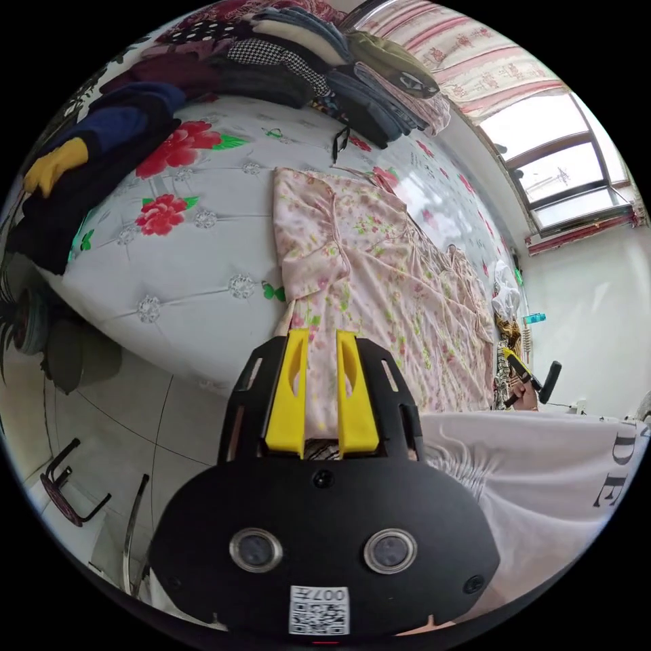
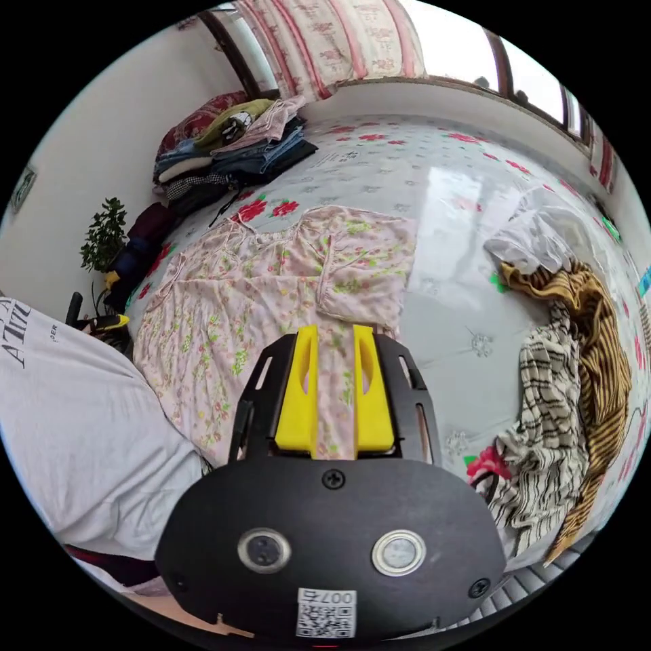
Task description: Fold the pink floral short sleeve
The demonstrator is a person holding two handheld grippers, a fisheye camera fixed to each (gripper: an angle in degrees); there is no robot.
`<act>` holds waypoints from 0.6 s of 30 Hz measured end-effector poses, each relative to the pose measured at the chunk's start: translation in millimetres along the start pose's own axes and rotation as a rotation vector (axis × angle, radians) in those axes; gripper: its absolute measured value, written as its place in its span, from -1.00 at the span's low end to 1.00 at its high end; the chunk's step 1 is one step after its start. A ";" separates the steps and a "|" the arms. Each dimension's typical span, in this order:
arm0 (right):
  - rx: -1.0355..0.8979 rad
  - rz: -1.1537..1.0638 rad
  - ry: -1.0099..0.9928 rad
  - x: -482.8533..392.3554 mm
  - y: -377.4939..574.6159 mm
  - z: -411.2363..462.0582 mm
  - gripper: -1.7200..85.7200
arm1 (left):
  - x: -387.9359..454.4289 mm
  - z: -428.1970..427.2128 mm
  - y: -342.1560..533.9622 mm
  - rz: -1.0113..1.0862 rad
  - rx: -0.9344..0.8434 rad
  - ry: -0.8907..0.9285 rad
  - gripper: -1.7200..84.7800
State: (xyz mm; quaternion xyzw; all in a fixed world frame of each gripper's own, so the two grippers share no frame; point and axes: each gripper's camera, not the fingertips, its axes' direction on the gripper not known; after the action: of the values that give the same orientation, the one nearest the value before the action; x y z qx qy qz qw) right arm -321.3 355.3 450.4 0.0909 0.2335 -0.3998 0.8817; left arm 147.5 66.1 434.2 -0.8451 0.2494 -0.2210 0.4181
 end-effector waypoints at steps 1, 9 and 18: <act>0.006 0.068 0.014 14.0 29.1 -11.4 -0.78 | -4.0 -0.9 5.9 -0.002 -0.007 0.004 -0.79; -0.190 0.286 0.105 66.3 172.6 -8.5 -0.72 | -42.9 17.2 67.3 -0.036 -0.127 0.062 -0.69; -0.284 0.255 0.176 63.4 187.4 49.0 -0.84 | -19.4 87.3 49.2 0.151 -0.353 -0.042 -0.71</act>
State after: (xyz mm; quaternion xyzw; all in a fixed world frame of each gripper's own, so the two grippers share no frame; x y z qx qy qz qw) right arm -128.3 420.7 457.6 0.0290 0.3501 -0.2386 0.9053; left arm 171.6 104.1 342.6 -0.8886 0.3383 -0.1243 0.2836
